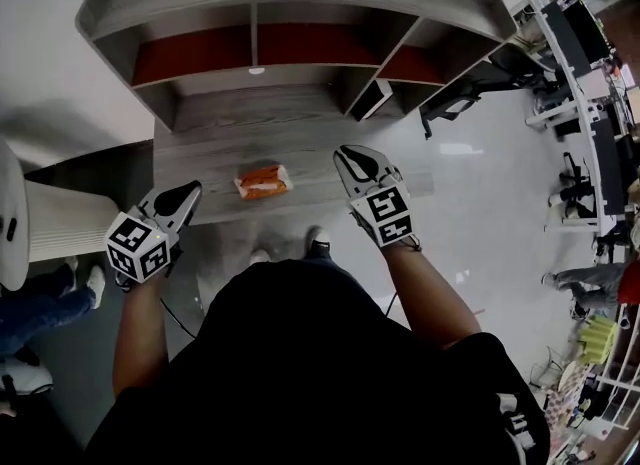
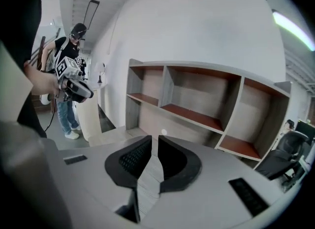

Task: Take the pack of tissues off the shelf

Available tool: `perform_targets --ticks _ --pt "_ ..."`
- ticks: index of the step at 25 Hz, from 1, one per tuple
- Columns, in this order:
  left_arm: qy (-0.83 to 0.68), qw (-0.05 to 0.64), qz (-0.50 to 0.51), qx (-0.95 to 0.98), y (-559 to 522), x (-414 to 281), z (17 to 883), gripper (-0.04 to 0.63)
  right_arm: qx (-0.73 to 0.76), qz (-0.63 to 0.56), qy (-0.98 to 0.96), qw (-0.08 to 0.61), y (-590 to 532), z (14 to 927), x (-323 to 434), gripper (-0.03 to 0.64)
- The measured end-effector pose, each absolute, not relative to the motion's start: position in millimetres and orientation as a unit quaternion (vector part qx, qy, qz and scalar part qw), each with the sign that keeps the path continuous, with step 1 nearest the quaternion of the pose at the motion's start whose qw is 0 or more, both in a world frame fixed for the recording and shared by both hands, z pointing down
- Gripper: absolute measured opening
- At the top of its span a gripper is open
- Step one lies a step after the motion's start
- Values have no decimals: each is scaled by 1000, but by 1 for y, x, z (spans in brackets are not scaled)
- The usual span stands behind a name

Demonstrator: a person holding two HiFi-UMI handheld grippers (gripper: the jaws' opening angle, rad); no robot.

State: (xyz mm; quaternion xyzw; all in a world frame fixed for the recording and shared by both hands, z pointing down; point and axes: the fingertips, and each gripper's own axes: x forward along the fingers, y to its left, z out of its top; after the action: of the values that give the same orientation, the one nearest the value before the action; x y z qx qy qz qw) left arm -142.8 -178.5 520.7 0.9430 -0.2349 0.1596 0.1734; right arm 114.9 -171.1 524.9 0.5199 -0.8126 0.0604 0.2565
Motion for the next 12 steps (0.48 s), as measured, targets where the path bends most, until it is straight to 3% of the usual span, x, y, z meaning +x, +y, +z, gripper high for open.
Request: perform_targets --ticks 12 --pt "-190 150 157 957 -197 -112 499 17 576 54 -789 207 -145 464 146 38"
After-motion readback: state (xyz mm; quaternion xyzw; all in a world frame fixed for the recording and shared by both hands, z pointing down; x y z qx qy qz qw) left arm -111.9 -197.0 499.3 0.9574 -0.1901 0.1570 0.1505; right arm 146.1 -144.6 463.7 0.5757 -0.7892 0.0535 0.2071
